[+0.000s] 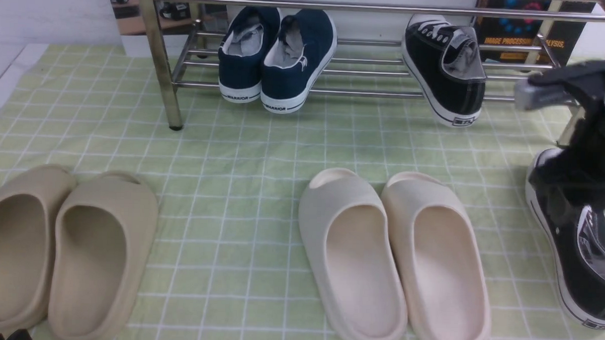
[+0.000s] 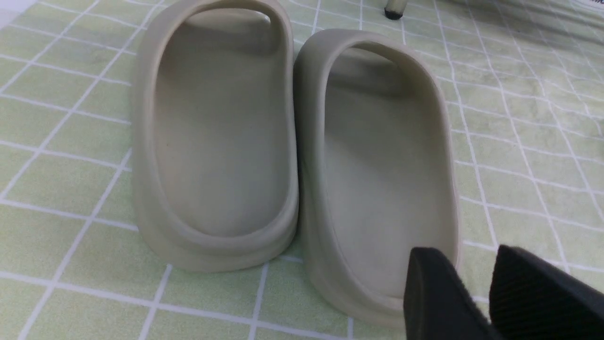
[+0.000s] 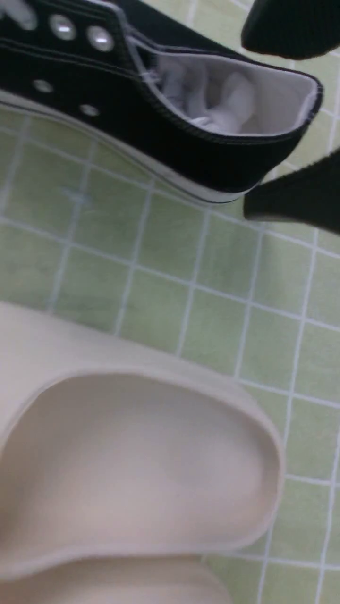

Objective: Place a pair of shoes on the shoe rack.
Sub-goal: Use the right arm to grab the shoe closest to it, then use the right arm to put a shoe into the shoe rack

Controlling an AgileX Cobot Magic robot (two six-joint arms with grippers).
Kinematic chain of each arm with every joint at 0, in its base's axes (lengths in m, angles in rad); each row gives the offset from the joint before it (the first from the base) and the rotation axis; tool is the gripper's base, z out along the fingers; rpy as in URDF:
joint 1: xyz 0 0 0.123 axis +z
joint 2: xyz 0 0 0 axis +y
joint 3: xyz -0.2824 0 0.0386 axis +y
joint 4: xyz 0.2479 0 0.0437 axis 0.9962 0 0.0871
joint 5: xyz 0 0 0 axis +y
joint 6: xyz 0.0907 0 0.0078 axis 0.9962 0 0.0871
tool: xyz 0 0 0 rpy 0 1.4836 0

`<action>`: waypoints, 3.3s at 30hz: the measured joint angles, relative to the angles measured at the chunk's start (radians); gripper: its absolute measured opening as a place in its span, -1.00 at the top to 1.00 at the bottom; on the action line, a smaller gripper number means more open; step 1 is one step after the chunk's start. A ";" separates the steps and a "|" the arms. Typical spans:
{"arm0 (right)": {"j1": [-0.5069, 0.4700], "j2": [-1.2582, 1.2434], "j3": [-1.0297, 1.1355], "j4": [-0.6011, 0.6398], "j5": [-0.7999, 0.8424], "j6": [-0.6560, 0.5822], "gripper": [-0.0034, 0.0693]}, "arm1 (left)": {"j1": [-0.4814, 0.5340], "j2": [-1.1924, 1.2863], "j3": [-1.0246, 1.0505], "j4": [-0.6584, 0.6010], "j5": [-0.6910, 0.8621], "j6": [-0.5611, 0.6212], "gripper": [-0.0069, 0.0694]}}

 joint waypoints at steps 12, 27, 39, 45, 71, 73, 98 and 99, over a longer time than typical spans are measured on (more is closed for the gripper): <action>-0.039 0.035 0.335 -0.107 -0.375 0.144 0.15 | 0.000 0.000 0.000 0.000 0.000 0.000 0.27; 0.016 -0.099 0.227 -0.136 -0.194 0.108 0.85 | 0.000 0.000 0.000 0.000 0.000 0.000 0.27; -0.025 -0.004 -0.069 -0.134 -0.184 0.004 0.85 | 0.000 0.000 0.000 0.000 0.000 0.000 0.25; -0.029 0.166 -0.189 -0.144 -0.176 0.004 0.85 | 0.000 0.000 0.000 0.000 0.000 0.000 0.25; -0.049 0.651 -0.781 -0.127 -0.231 -0.205 0.85 | 0.000 0.000 0.000 0.000 0.000 0.000 0.20; -0.049 0.663 -0.800 -0.108 -0.218 -0.217 0.85 | 0.000 0.000 0.000 0.000 0.000 0.000 0.20; -0.050 0.557 -0.854 -0.104 0.007 -0.209 -0.30 | 0.000 0.000 0.000 0.000 0.000 0.000 0.20; -0.050 0.540 -0.854 -0.104 0.024 -0.208 -0.33 | 0.000 0.000 0.000 0.000 0.000 0.000 0.20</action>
